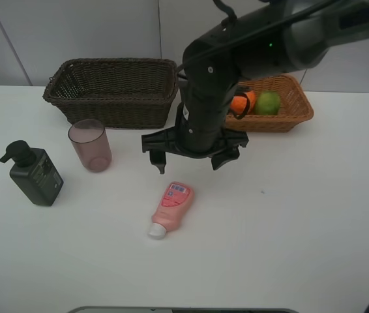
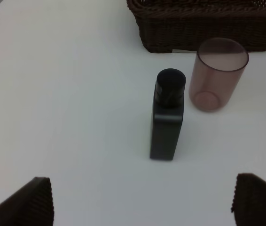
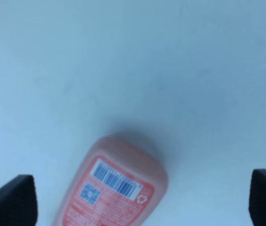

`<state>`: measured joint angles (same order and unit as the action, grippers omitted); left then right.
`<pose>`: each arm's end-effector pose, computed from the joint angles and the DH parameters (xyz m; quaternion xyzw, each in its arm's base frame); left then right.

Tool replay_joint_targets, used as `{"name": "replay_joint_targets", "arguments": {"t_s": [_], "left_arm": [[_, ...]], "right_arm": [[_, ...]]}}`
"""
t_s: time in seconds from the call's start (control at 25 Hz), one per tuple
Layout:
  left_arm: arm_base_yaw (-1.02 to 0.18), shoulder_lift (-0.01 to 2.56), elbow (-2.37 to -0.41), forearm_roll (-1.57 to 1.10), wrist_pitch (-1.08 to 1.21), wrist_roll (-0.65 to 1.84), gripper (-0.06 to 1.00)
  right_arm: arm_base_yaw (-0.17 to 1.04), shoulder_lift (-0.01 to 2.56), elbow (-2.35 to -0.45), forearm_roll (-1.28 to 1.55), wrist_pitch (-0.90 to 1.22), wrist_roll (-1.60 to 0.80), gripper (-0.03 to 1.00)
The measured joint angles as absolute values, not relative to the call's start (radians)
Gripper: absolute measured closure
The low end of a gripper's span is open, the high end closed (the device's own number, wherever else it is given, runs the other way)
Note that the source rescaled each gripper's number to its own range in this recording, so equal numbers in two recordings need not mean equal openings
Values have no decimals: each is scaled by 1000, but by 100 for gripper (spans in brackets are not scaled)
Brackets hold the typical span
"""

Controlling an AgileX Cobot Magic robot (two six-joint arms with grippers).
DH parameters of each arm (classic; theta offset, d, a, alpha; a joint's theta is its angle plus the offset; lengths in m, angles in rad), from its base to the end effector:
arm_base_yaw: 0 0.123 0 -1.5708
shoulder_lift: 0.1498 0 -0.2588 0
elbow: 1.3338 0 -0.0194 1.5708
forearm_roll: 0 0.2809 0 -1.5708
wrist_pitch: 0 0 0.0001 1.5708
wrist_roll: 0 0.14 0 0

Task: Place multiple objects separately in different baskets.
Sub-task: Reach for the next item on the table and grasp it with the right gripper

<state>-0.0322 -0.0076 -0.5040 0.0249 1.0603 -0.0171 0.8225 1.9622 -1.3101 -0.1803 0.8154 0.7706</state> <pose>0.0902 0.0001 0.2716 0.0059 0.8500 -0.0005 0.5267 0.2912 0.2868 0.0747 -0.0809 0.9897 0.0180 0.1171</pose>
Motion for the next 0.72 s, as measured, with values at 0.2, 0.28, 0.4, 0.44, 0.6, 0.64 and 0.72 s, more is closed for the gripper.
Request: {"name": "replay_joint_targets", "arguments": {"t_s": [0.2,0.28,0.4,0.44,0.6,0.64,0.72], "left_arm": [[-32,-8,-504,25,1060,-17,-4],[-32,-8,-504,25,1060,-17,-4],[-32,-8,-504,25,1060,-17,-4],[-32,-8,-504,25,1060,-17,-4],[-32,-8,-504,25,1060,-17,-4],[-32,-8,-504,25,1060,-17,-4],[-32,-8,-504,25,1060,-17,-4]], "right_arm": [[847,1962,-1309,-181,804,871,-3],[848,1962,-1309,-197,802,933,-3],[848,1962,-1309,-232,802,1030,-3],[848,1964,-1309,-242,803,1054,-3],[853,1993,-1309,-245,815,1119,-3],[858,2007,-1309,-246,817,1127,-3],[861,2025,-1309,-244,813,1131,-3]]}}
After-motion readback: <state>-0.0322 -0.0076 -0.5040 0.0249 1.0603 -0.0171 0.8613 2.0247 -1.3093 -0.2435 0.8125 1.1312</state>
